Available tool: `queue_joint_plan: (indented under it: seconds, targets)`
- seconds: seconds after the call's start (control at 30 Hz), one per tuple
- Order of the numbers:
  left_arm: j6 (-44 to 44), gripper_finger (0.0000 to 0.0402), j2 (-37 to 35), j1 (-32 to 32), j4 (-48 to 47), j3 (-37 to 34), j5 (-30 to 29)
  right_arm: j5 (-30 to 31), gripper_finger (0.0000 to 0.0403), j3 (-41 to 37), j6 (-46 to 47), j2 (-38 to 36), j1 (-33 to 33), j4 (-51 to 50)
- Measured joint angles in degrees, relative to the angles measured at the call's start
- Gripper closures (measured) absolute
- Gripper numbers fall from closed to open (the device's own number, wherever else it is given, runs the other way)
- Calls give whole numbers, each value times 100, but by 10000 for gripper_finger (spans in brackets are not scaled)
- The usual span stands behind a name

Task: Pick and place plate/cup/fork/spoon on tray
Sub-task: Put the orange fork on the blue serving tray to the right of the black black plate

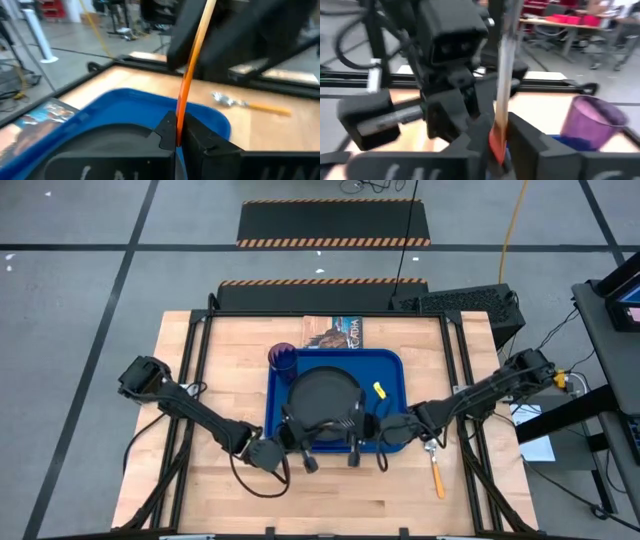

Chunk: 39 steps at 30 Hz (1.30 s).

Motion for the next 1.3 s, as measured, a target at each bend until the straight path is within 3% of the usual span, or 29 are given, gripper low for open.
queue_joint_plan:
  seconds: [0.27,0.43,0.6,0.8,1.3]
  targets:
    - [-501,394,-63,83,-55,2,-1091,1366,235,0,-239,0,189,508]
    - [-1032,395,236,328,-6,4,-1142,2179,205,0,-223,0,313,967]
    - [-1120,393,703,455,703,4,-1138,2939,203,0,-262,0,358,868]
    - [-802,395,1143,484,1662,4,-1203,2955,215,0,-259,0,352,765]
    - [-746,392,1204,574,1729,4,-1225,2922,283,-3,-124,223,16,727]
